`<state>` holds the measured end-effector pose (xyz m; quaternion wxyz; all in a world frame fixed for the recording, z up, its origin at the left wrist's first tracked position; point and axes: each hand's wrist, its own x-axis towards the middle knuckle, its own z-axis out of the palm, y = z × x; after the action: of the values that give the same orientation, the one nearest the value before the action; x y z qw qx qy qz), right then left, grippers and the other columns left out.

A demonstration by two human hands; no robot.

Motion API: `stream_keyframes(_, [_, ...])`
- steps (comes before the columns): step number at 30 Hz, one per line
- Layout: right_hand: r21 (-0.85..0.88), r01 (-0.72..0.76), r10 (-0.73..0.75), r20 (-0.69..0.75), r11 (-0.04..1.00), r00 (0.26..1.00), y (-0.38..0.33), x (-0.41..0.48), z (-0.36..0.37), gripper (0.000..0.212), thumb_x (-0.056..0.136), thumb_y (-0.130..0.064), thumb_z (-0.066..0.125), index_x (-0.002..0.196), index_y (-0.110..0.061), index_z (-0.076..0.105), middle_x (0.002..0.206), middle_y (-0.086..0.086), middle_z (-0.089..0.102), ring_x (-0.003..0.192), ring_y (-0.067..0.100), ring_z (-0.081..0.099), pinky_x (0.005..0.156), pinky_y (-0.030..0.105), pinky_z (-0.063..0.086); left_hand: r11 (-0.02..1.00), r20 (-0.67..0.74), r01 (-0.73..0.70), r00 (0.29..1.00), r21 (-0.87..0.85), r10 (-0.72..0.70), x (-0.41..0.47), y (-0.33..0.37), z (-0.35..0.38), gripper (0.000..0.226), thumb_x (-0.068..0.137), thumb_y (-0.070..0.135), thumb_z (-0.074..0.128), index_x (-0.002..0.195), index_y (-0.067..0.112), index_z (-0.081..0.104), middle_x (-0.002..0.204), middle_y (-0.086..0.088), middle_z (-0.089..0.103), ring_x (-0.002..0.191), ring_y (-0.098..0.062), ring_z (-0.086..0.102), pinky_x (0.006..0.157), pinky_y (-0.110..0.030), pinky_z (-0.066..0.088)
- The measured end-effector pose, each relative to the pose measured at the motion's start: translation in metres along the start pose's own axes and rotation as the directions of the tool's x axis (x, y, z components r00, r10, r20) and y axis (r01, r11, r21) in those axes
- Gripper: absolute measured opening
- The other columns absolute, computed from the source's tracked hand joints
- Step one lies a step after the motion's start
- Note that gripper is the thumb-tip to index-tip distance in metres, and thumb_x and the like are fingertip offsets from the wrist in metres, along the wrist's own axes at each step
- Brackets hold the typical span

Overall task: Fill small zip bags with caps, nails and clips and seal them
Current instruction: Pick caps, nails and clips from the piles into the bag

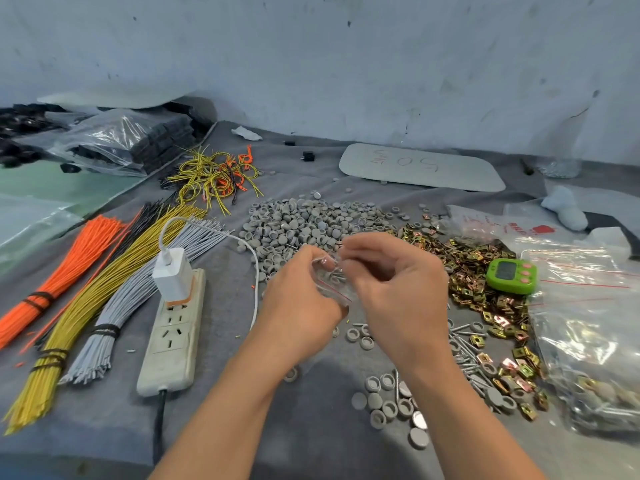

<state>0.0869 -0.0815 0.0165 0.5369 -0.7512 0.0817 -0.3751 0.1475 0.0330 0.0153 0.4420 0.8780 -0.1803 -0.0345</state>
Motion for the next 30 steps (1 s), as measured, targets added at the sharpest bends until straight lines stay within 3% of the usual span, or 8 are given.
stream_keyframes(4, [-0.118,-0.085,0.071,-0.124,0.989,0.990,0.010,0.005,-0.007,0.030,0.089,-0.001,0.074,0.095,-0.030,0.081,0.086,-0.022,0.077,0.087,-0.001,0.073,0.083,0.029,0.063,0.997,-0.120,0.023,0.992,-0.070,-0.032,0.004,0.000,-0.003,0.041,0.068,0.014,0.084,0.099,0.029,0.060,0.097,0.017,0.067,0.095,-0.012,0.063,0.076,-0.026,0.043])
stream_keyframes(7, [-0.408,-0.123,0.168,0.078,0.905,0.983,0.016,0.003,-0.006,0.030,0.094,-0.007,0.067,0.100,-0.033,0.080,0.092,-0.026,0.074,0.085,-0.013,0.066,0.089,0.019,0.057,0.997,-0.222,0.009,0.975,-0.077,-0.026,0.005,0.000,-0.008,0.041,0.070,0.018,0.084,0.099,0.030,0.058,0.089,0.022,0.060,0.088,-0.011,0.058,0.064,-0.021,0.033])
stream_keyframes(12, [-0.714,0.130,0.390,0.515,0.688,0.763,0.026,-0.012,0.012,0.053,0.085,-0.004,0.056,0.127,-0.035,0.069,0.115,0.002,0.072,0.111,0.027,0.066,0.087,0.034,0.054,0.997,-0.253,-0.001,0.967,-0.076,-0.018,0.006,-0.004,-0.012,0.039,0.075,0.023,0.082,0.096,0.034,0.052,0.091,0.023,0.058,0.086,-0.009,0.057,0.062,-0.007,0.035])
stream_keyframes(17, [-0.766,0.154,0.402,0.484,0.624,0.777,0.032,-0.015,0.013,0.035,0.079,-0.002,0.058,0.103,-0.021,0.073,0.101,0.008,0.074,0.100,0.034,0.068,0.082,0.039,0.058,1.000,-0.238,-0.013,0.971,-0.020,0.008,0.004,-0.005,-0.011,0.039,0.078,0.024,0.080,0.098,0.036,0.049,0.090,0.021,0.053,0.085,-0.009,0.051,0.062,-0.014,0.036])
stream_keyframes(21, [-0.760,0.151,0.378,0.474,0.632,0.795,0.036,-0.019,0.013,0.024,0.077,-0.003,0.059,0.091,-0.019,0.069,0.088,0.006,0.070,0.088,0.033,0.067,0.072,0.036,0.055,1.000,-0.254,-0.009,0.967,-0.002,0.008,0.006,-0.009,-0.014,0.038,0.077,0.022,0.080,0.089,0.037,0.047,0.086,0.023,0.053,0.077,0.004,0.050,0.064,-0.001,0.035])
stream_keyframes(24, [-0.675,0.061,0.277,0.382,0.735,0.882,0.036,-0.020,0.011,0.022,0.087,-0.007,0.059,0.096,-0.024,0.070,0.093,-0.004,0.068,0.089,0.019,0.065,0.077,0.033,0.054,1.000,-0.246,0.011,0.969,0.028,-0.003,0.005,-0.010,-0.013,0.036,0.078,0.025,0.079,0.090,0.037,0.047,0.085,0.021,0.053,0.075,-0.002,0.051,0.059,-0.019,0.035])
stream_keyframes(27, [-0.395,-0.092,0.158,0.137,0.914,0.978,0.020,-0.012,0.004,0.020,0.092,-0.011,0.071,0.096,-0.030,0.076,0.087,-0.019,0.071,0.084,-0.004,0.065,0.071,0.010,0.049,0.990,-0.206,-0.030,0.977,0.135,0.058,0.004,-0.010,-0.009,0.035,0.080,0.028,0.079,0.099,0.035,0.049,0.091,0.016,0.057,0.086,-0.012,0.051,0.068,-0.026,0.031])
stream_keyframes(30, [-0.152,-0.046,0.056,0.064,0.987,0.996,-0.002,-0.003,-0.006,0.020,0.085,-0.009,0.079,0.088,-0.029,0.078,0.080,-0.018,0.074,0.078,0.003,0.071,0.070,0.019,0.057,0.984,-0.137,-0.088,0.984,0.156,0.110,0.000,-0.008,-0.003,0.032,0.081,0.030,0.077,0.097,0.033,0.049,0.090,0.016,0.060,0.085,-0.010,0.054,0.064,-0.028,0.034])
